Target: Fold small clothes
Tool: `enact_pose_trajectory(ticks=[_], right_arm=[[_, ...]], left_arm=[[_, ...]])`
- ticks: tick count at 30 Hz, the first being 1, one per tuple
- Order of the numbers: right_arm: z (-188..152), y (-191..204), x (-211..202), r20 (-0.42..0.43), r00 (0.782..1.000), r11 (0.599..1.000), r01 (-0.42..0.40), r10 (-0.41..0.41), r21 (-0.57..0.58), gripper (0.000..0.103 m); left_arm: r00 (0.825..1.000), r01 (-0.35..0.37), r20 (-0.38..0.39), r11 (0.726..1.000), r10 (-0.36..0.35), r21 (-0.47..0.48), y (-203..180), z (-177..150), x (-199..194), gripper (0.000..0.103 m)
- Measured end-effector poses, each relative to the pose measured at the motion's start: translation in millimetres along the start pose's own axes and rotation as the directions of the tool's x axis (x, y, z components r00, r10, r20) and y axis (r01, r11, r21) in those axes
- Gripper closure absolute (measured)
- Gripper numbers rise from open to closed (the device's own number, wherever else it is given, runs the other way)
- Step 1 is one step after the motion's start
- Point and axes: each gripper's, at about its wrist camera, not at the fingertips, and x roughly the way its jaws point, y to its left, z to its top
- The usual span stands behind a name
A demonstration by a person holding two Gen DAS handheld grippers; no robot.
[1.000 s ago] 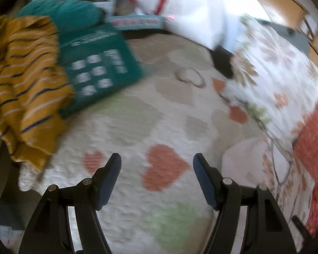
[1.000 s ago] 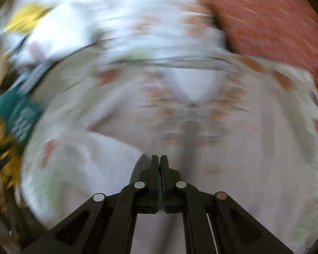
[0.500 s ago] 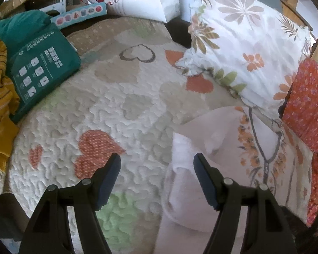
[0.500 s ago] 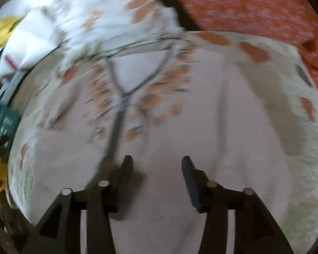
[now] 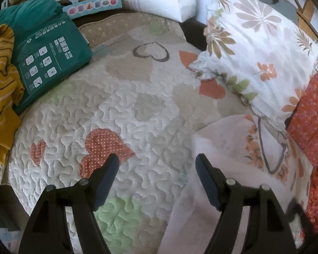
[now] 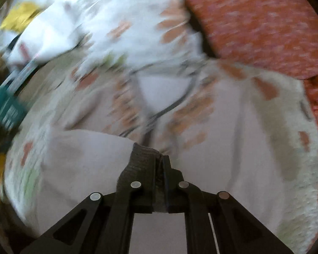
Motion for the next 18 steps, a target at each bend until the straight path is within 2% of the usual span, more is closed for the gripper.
enact_pose_trajectory(ticks=[3,4,7,8,10,12,14,16,18], right_arm=[[14,-50,6,-0.001,0.993,0.987,0.116,-0.117,0.114,0.097],[16,-70,17,-0.039,0.986,0.975,0.167,-0.163,0.145,0.096],[12,-106,50,-0.186,0.961,0.951,0.239,-0.203,0.198,0.095],[9,-115,52,-0.195,0.955,0.941,0.263,-0.223,0.214,0.095],[6,-122,38,-0.156,0.958,0.937,0.271,-0.240,0.221,0.093],[7,-121,27,-0.135,0.958,0.938,0.276,-0.252,0.210,0.084],[11,-113,18,-0.118,0.966,0.951,0.247,-0.228,0.184,0.078],[15,-108,10,-0.119,0.975,0.966,0.205,-0.188,0.157,0.078],[13,-109,-3,-0.094,0.971,0.964,0.229,-0.218,0.135,0.076]], left_arm=[[1.000,0.003,-0.009,1.000,-0.002,0.010,-2,-1,2,0.029],[1.000,-0.002,-0.009,1.000,0.002,0.017,-4,-2,2,0.029],[1.000,-0.005,-0.018,1.000,0.006,0.031,-7,-4,4,0.029],[1.000,-0.004,-0.022,0.999,0.005,0.032,-7,-4,5,0.029],[1.000,-0.004,-0.024,0.999,0.005,0.034,-7,-5,6,0.029],[1.000,-0.004,-0.026,0.999,0.005,0.032,-7,-4,6,0.029],[1.000,-0.001,-0.029,0.999,0.002,0.032,-7,-5,6,0.029],[1.000,-0.003,-0.027,0.999,0.003,0.034,-8,-6,6,0.029],[1.000,-0.002,-0.025,0.999,0.003,0.043,-8,-6,6,0.029]])
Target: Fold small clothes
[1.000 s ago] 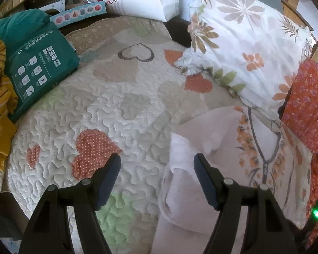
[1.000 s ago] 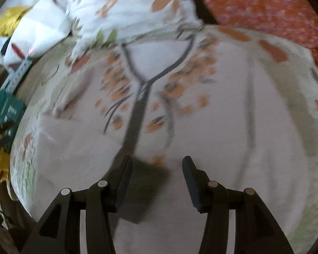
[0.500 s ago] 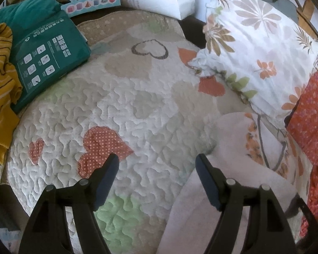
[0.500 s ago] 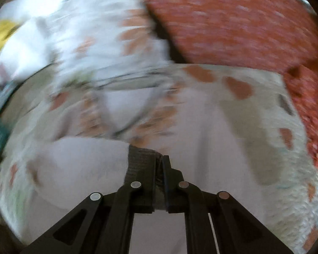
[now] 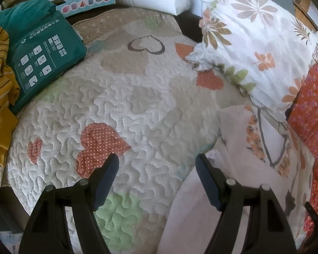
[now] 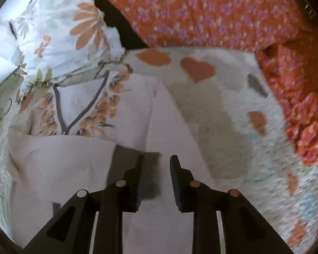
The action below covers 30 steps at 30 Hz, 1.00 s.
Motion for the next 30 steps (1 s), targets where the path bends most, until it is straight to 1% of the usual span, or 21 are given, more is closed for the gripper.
enact_pose_trajectory(ticks=[2,5,6,8,10,12,14,15,16,18,19,20,21,22,23,24,25,26,28,29,30], right_arm=[[-8,-21,-14,0.010,0.998,0.998,0.055,-0.055,0.005,0.071],[-31,-55,-28,-0.019,0.996,0.995,0.091,-0.090,0.037,0.067],[-44,-66,-33,-0.041,0.995,0.995,0.091,-0.089,0.049,0.066],[-69,-74,-42,-0.067,0.997,0.997,0.049,-0.044,0.065,0.065],[-103,-59,-54,-0.102,0.993,0.998,-0.061,0.064,0.032,0.062],[-137,-30,-64,-0.146,0.973,0.982,-0.185,0.178,-0.036,0.054],[-165,-5,-71,-0.175,0.954,0.961,-0.260,0.242,-0.091,0.051],[-178,6,-72,-0.186,0.949,0.953,-0.280,0.256,-0.113,0.049],[-193,20,-72,-0.196,0.948,0.948,-0.282,0.252,-0.145,0.049],[-210,33,-70,-0.188,0.957,0.948,-0.256,0.220,-0.191,0.049],[-220,40,-68,-0.180,0.966,0.949,-0.223,0.185,-0.223,0.049],[-225,46,-68,-0.162,0.976,0.949,-0.186,0.147,-0.256,0.056],[-228,49,-70,-0.142,0.983,0.946,-0.154,0.117,-0.284,0.079],[-228,48,-73,-0.126,0.988,0.943,-0.126,0.091,-0.308,0.092],[-225,45,-76,-0.128,0.987,0.947,-0.132,0.098,-0.294,0.095],[-217,33,-82,-0.129,0.982,0.956,-0.166,0.138,-0.240,0.096],[-211,21,-88,-0.111,0.982,0.966,-0.170,0.151,-0.193,0.096],[-199,2,-95,-0.076,0.987,0.979,-0.151,0.142,-0.134,0.096],[-177,-45,-107,-0.020,0.991,0.991,-0.135,0.135,0.018,0.096],[-164,-80,-113,0.015,0.993,0.986,-0.115,0.114,0.122,0.096],[-153,-116,-120,0.047,0.996,0.973,-0.081,0.072,0.216,0.096]], left_arm=[[1.000,0.005,0.002,1.000,-0.005,0.000,2,0,-1,0.029],[1.000,0.009,-0.004,1.000,-0.009,-0.006,2,-1,-1,0.029],[1.000,0.012,-0.006,1.000,-0.012,-0.007,1,-1,-1,0.029],[1.000,0.016,-0.010,1.000,-0.016,-0.004,0,-3,-2,0.029],[1.000,0.019,-0.019,1.000,-0.019,0.001,-3,-6,-1,0.029],[0.999,0.028,-0.036,1.000,-0.028,0.001,-5,-10,2,0.029],[0.998,0.032,-0.051,0.999,-0.032,0.004,-7,-15,5,0.029],[0.998,0.032,-0.054,0.999,-0.031,0.007,-8,-17,6,0.029],[0.998,0.032,-0.056,0.999,-0.031,0.011,-9,-18,6,0.029],[0.998,0.033,-0.057,0.999,-0.032,0.023,-12,-22,6,0.029],[0.998,0.034,-0.058,0.999,-0.033,0.027,-13,-23,6,0.029],[0.998,0.035,-0.059,0.999,-0.034,0.031,-14,-24,6,0.029],[0.998,0.036,-0.059,0.999,-0.034,0.035,-16,-25,6,0.029],[0.998,0.038,-0.060,0.999,-0.035,0.037,-16,-25,6,0.029],[0.998,0.040,-0.059,0.998,-0.037,0.038,-17,-25,5,0.029],[0.998,0.042,-0.058,0.998,-0.040,0.037,-17,-25,5,0.029],[0.997,0.044,-0.057,0.998,-0.042,0.035,-17,-25,5,0.029],[0.997,0.046,-0.056,0.998,-0.044,0.034,-16,-24,4,0.029],[0.997,0.047,-0.055,0.998,-0.045,0.029,-14,-23,4,0.029],[0.997,0.048,-0.056,0.999,-0.046,0.026,-14,-23,4,0.029],[0.997,0.051,-0.057,0.999,-0.049,0.021,-13,-22,4,0.029]])
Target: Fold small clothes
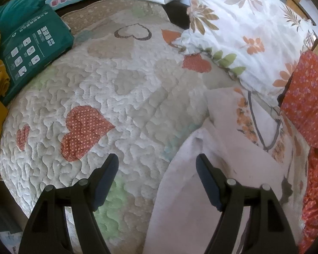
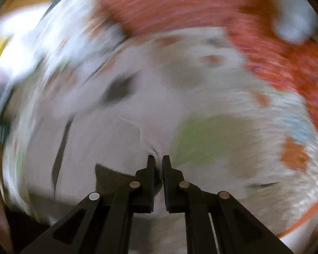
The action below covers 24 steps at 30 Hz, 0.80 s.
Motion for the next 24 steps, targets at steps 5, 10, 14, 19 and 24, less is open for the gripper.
enact_pose_trajectory(ticks=[5,10,14,19,24], right_arm=[[58,-115,-19,0.064,0.981,0.930,0.152,-0.183,0.334,0.096],[83,-146,-12,0.039,0.977,0.870,0.170,-0.211,0.463,0.096],[101,-78,6,0.035,0.997,0.932,0.050,-0.067,0.359,0.096],[125,65,43,-0.025,0.977,0.961,-0.202,0.210,0.188,0.096],[127,209,98,-0.143,0.921,0.932,-0.359,0.362,0.050,0.096]], left_arm=[[1.000,-0.003,0.009,1.000,0.003,-0.008,4,3,-2,0.028],[1.000,-0.005,0.009,1.000,0.005,-0.027,14,7,-2,0.029],[1.000,0.000,0.013,0.999,0.001,-0.051,24,12,-5,0.028],[1.000,0.012,0.021,0.997,-0.010,-0.078,37,17,-10,0.028],[1.000,0.017,0.029,0.989,-0.013,-0.145,63,25,-16,0.028]])
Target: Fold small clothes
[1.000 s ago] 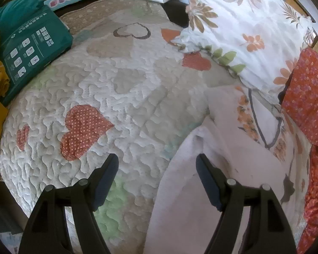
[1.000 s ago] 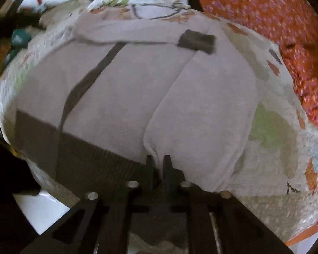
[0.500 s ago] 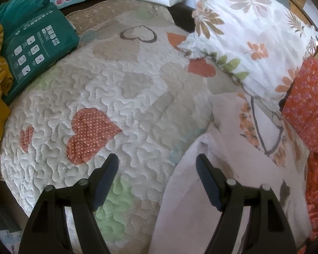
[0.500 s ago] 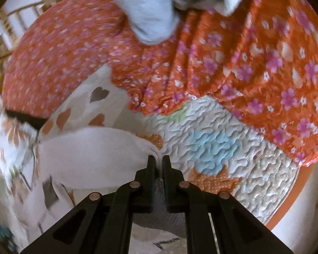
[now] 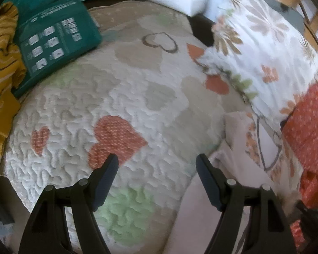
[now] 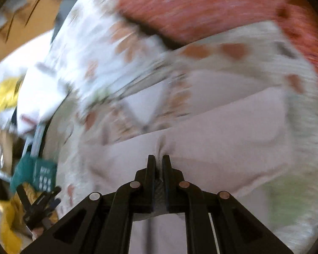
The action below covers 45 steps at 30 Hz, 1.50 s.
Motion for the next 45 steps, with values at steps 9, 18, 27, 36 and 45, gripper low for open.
enact_pose_trajectory(ticks=[9,18,27,36,45], right_arm=[[-2,84,140,-0.169,0.986,0.996,-0.024,0.008,-0.089,0.092],[0,138,154,-0.201,0.973,0.961,-0.161,0.116,-0.224,0.064],[2,217,209,-0.119,0.985,0.830,0.041,-0.128,-0.556,0.057],[34,248,265,-0.043,0.939,0.702,0.224,-0.341,-0.676,0.099],[38,234,246,-0.084,0.985,0.827,0.078,-0.149,-0.557,0.091]], left_arm=[[0.999,-0.013,0.039,0.997,0.016,-0.074,38,17,-14,0.028],[1.000,-0.019,0.023,0.993,0.022,-0.113,48,17,-11,0.028],[1.000,-0.017,0.003,0.998,0.018,-0.058,32,11,-4,0.028],[0.999,-0.038,0.010,0.998,0.038,-0.044,29,13,0,0.028],[0.999,-0.044,0.018,0.997,0.045,-0.056,37,15,-4,0.028]])
